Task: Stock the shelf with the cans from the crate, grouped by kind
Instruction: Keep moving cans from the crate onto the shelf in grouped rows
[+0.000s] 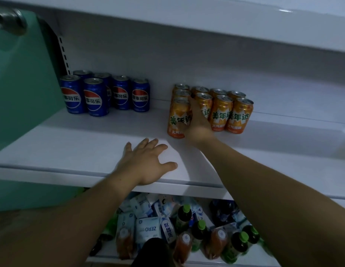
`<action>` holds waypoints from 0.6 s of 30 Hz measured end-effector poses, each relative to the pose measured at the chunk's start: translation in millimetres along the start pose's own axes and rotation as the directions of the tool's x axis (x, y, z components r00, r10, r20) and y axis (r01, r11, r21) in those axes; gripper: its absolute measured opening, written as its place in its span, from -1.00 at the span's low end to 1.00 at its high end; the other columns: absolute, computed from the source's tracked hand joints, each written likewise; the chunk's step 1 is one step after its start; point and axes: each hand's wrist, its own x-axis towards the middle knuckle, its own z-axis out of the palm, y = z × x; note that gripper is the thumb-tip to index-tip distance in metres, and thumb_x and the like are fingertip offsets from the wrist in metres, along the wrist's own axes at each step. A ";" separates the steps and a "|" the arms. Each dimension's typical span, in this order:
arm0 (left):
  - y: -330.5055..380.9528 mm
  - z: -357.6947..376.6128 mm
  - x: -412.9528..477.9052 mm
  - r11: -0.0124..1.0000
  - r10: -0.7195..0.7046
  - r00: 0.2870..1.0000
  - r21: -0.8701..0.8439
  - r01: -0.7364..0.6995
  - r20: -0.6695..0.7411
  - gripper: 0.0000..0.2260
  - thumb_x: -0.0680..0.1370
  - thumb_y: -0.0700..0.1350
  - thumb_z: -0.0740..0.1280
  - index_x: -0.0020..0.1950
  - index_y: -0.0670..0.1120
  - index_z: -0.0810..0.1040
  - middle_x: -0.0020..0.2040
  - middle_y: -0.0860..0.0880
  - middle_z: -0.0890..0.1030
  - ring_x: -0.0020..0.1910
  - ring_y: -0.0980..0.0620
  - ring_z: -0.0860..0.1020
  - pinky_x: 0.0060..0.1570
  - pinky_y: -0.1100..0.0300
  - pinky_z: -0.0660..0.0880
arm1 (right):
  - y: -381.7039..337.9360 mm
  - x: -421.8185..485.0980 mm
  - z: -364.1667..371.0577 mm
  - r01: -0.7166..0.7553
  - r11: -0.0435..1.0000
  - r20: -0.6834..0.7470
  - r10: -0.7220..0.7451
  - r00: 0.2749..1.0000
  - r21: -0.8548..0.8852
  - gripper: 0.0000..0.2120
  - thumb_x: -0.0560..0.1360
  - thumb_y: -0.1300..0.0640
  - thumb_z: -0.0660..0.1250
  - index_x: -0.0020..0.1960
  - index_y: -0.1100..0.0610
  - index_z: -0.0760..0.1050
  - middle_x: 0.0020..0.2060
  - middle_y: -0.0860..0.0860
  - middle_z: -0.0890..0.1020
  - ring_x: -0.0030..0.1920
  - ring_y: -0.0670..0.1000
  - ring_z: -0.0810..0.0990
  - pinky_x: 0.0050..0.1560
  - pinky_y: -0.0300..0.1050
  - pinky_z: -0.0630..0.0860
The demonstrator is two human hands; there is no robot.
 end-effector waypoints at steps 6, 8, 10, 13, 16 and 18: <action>-4.0 -1.4 1.1 1.000 -0.024 0.999 -0.009 0.024 0.040 -0.30 0.47 0.44 0.00 0.54 0.20 -0.02 0.57 0.11 -0.10 0.54 0.06 -0.15 0.45 -0.18 -0.24 | -2.3 -13.2 -14.9 -0.001 0.991 0.049 0.008 0.999 -0.132 -0.25 0.50 -0.07 0.36 0.54 -0.05 0.03 0.32 0.09 0.48 0.23 0.16 0.52 0.16 0.04 0.51; -4.3 -7.6 0.7 0.998 -0.054 0.996 -0.020 0.055 0.069 -0.30 0.47 0.43 0.04 0.54 0.19 -0.01 0.58 0.09 -0.09 0.55 0.04 -0.14 0.45 -0.20 -0.22 | 3.2 -24.5 -37.7 -0.008 0.978 0.047 0.018 0.999 -0.211 -0.37 0.49 -0.11 0.36 0.46 -0.01 0.19 0.21 0.09 0.54 0.16 0.16 0.55 0.12 0.04 0.52; 5.9 -17.5 2.1 0.995 -0.071 0.994 -0.058 0.076 0.084 -0.28 0.47 0.38 0.14 0.54 0.12 0.06 0.58 0.04 -0.01 0.55 -0.01 -0.05 0.46 -0.19 -0.13 | 13.1 -37.3 -69.5 -0.057 0.957 0.018 0.065 0.998 -0.283 -0.44 0.50 -0.13 0.33 0.42 0.00 0.28 0.21 0.11 0.55 0.18 0.18 0.53 0.13 0.00 0.48; 51.8 -28.9 5.1 0.973 0.049 0.995 -0.229 -0.027 0.092 -0.18 0.35 0.35 0.30 0.52 0.05 0.17 0.54 -0.01 0.19 0.48 -0.05 0.21 0.43 -0.11 0.17 | 36.1 -62.7 -121.8 -0.188 0.916 -0.079 0.171 0.982 -0.355 -0.40 0.53 -0.16 0.29 0.47 0.07 0.26 0.37 0.14 0.43 0.34 0.20 0.42 0.24 0.00 0.39; 123.5 -27.8 -2.4 0.938 0.287 0.957 -0.219 -0.270 0.047 -0.28 0.43 0.27 0.32 0.51 0.02 0.21 0.53 -0.01 0.20 0.45 -0.06 0.25 0.40 -0.02 0.26 | 67.4 -103.4 -173.3 -0.363 0.846 -0.185 0.315 0.931 -0.390 -0.29 0.54 -0.21 0.25 0.54 0.10 0.13 0.46 0.13 0.31 0.38 0.21 0.37 0.31 0.06 0.36; 172.4 -20.6 -15.9 0.885 0.434 0.900 -0.205 -0.417 0.043 -0.35 0.49 0.21 0.31 0.50 0.01 0.22 0.52 -0.02 0.21 0.46 -0.05 0.25 0.40 0.02 0.25 | 90.3 -137.7 -203.3 -0.454 0.801 -0.257 0.379 0.889 -0.390 -0.29 0.53 -0.22 0.25 0.54 0.09 0.13 0.42 0.15 0.37 0.30 0.22 0.44 0.23 0.06 0.42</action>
